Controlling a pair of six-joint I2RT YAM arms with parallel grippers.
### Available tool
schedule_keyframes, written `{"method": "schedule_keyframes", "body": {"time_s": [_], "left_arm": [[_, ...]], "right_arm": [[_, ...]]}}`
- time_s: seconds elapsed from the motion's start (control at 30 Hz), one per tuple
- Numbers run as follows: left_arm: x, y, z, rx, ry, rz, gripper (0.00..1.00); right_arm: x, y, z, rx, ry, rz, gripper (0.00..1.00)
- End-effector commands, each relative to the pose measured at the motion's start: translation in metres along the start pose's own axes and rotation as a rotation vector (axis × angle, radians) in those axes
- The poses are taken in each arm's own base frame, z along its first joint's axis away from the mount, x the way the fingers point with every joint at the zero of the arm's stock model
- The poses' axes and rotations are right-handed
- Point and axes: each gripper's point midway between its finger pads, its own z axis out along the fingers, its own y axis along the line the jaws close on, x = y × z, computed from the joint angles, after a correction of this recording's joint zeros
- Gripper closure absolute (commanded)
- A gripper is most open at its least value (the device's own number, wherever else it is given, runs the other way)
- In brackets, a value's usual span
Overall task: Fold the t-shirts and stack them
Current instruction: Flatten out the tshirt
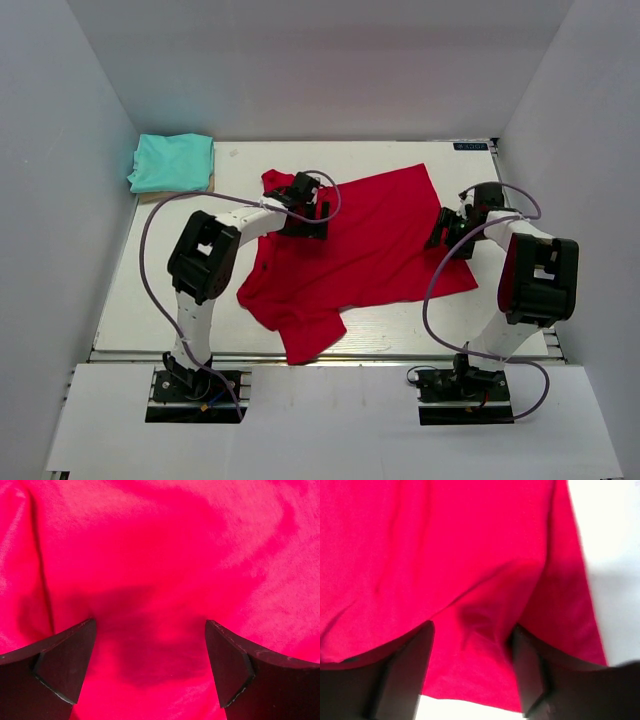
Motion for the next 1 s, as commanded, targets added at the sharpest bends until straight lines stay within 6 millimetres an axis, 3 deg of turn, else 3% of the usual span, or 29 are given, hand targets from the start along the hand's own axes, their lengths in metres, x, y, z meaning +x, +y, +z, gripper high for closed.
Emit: {"method": "schedule_keyframes", "body": {"time_s": [0.0, 0.07, 0.1, 0.2, 0.4, 0.53, 0.57, 0.7, 0.73, 0.8, 0.83, 0.9, 0.97], "left_arm": [[0.000, 0.022, 0.003, -0.044, -0.007, -0.026, 0.00], [0.006, 0.029, 0.008, -0.057, 0.012, -0.033, 0.00], [0.004, 0.035, 0.008, -0.072, 0.007, -0.042, 0.00], [0.008, 0.053, 0.012, -0.122, 0.014, -0.057, 0.00], [0.018, 0.082, 0.018, -0.188, 0.038, -0.087, 0.00], [0.013, 0.087, 0.024, -0.170, 0.019, -0.060, 0.00], [0.007, 0.086, 0.023, -0.166, 0.007, -0.052, 0.00], [-0.008, 0.074, 0.023, -0.098, -0.028, -0.013, 0.00], [-0.009, 0.068, 0.023, -0.062, -0.028, -0.001, 0.00], [-0.011, 0.063, 0.024, -0.031, -0.033, 0.017, 0.00], [-0.010, 0.059, 0.024, -0.008, -0.028, 0.017, 0.00], [-0.009, 0.057, 0.023, 0.001, -0.026, 0.017, 0.00], [-0.020, 0.051, 0.014, 0.031, -0.058, 0.028, 0.00]], "right_arm": [[-0.005, 0.017, -0.001, -0.150, -0.036, -0.023, 0.35], [-0.007, 0.018, -0.003, -0.167, -0.049, -0.020, 0.46], [-0.008, 0.015, -0.004, -0.157, -0.053, -0.015, 0.60], [-0.013, 0.001, -0.005, -0.104, -0.069, 0.008, 0.77], [-0.023, -0.037, -0.016, 0.050, -0.092, 0.080, 0.86], [-0.039, -0.055, -0.027, 0.115, -0.142, 0.116, 1.00], [-0.048, -0.055, -0.031, 0.117, -0.162, 0.112, 1.00], [-0.053, -0.054, -0.033, 0.104, -0.161, 0.117, 1.00], [-0.055, -0.053, -0.033, 0.099, -0.162, 0.108, 0.79], [-0.058, -0.046, -0.033, 0.063, -0.168, 0.087, 0.60], [-0.059, -0.044, -0.035, 0.051, -0.175, 0.083, 0.42], [-0.062, -0.035, -0.037, 0.013, -0.195, 0.065, 0.35], [-0.067, -0.025, -0.049, -0.008, -0.240, 0.029, 0.13]]}}
